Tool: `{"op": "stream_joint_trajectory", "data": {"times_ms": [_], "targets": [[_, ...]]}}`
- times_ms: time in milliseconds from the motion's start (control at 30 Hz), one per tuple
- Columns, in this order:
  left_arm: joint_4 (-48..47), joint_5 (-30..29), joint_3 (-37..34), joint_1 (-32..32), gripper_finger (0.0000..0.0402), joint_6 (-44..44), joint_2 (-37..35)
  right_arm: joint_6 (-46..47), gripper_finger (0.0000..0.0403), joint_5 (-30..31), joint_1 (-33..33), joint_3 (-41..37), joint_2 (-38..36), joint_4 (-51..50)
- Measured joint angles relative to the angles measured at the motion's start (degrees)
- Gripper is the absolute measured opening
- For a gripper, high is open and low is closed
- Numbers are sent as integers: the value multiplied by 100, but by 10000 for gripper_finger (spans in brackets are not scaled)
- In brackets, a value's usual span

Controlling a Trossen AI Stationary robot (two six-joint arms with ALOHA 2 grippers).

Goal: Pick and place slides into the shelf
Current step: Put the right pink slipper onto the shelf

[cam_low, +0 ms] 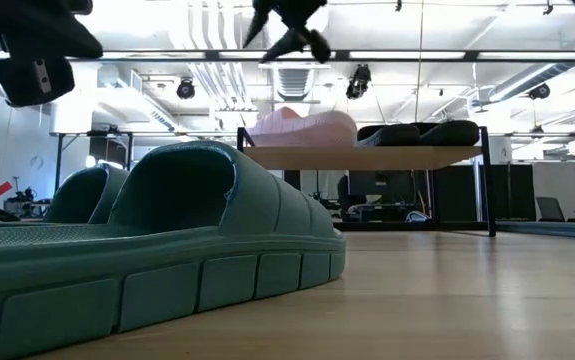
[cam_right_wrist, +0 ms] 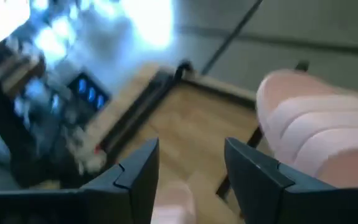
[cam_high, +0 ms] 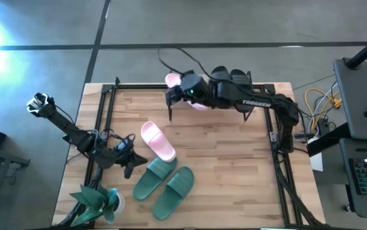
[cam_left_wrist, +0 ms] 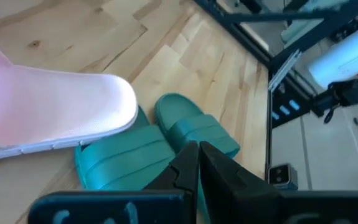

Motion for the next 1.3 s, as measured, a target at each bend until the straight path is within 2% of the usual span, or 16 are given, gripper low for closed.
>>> {"op": "stream_joint_trajectory", "data": {"times_ms": [67,133,267,367,433,567,700,800,867,1100,1300], "targets": [[24,-90,0,48,0,-175,0,-207,166,-518,-283,341,210,-617],[37,-118,0,77,0,-258,0,-511,154,-739,-599,685,459,-1381],[68,-180,0,88,0,-262,0,-1628,120,-775,-952,1391,1027,-2644],[82,-243,0,96,0,-267,0,-2708,87,-838,-928,1949,1373,-3180],[86,-241,0,97,0,-269,0,-3044,62,-881,-874,2332,1574,-3375],[119,-240,0,94,0,-311,37,-3332,16,-825,-755,2302,1490,-3006],[181,-266,0,94,0,-407,150,-3697,11,-857,-668,2368,1408,-2951],[192,-327,0,94,0,-410,281,-4364,12,-1845,-654,2366,1386,-2942],[211,-371,2,94,0,-414,390,-4603,12,-2158,-628,2364,1460,-2905],[724,-381,4,98,0,-419,717,-4974,12,-2094,-621,2358,1847,-2769],[967,-399,4,99,0,-418,935,-4831,12,-1132,-750,2361,2053,-2341]]}}
